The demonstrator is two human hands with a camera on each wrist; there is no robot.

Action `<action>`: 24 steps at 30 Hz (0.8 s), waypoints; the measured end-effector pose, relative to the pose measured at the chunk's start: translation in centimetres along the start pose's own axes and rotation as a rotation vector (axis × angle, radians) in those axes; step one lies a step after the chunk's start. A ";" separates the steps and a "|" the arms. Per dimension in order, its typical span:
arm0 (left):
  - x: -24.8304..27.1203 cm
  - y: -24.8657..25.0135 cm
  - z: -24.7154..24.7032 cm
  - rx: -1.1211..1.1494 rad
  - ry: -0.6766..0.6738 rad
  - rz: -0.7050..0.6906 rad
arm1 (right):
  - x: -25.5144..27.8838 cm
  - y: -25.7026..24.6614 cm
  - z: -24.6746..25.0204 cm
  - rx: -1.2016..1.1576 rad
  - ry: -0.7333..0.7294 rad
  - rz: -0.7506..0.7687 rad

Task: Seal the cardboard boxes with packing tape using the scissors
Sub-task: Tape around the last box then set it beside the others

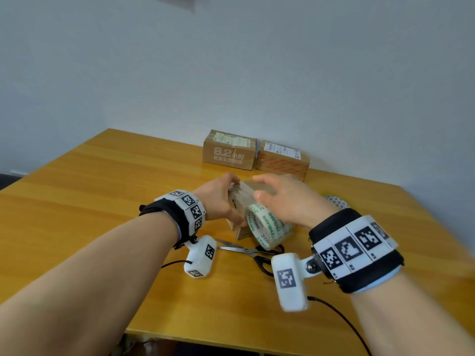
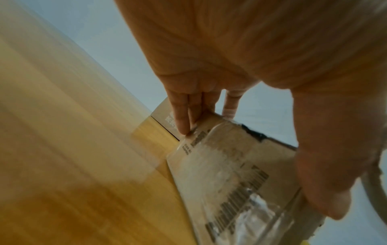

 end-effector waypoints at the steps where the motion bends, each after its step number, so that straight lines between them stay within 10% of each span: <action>1: 0.1 0.0 0.0 -0.003 0.010 0.001 | -0.1 -0.1 -0.3 0.022 -0.024 0.011; 24: 0.7 2.7 -2.1 -0.543 -0.188 -0.168 | -1.1 2.3 -3.0 0.131 -0.138 -0.138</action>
Point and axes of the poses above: each hand's wrist, its own x-axis away from the middle knuckle, its own z-axis out of the back of the hand, y = z × x, the point moved 10 cm from there along -x, towards the middle knuckle, and after that the axes turned 13 degrees about -x, right-handed, at the moved point
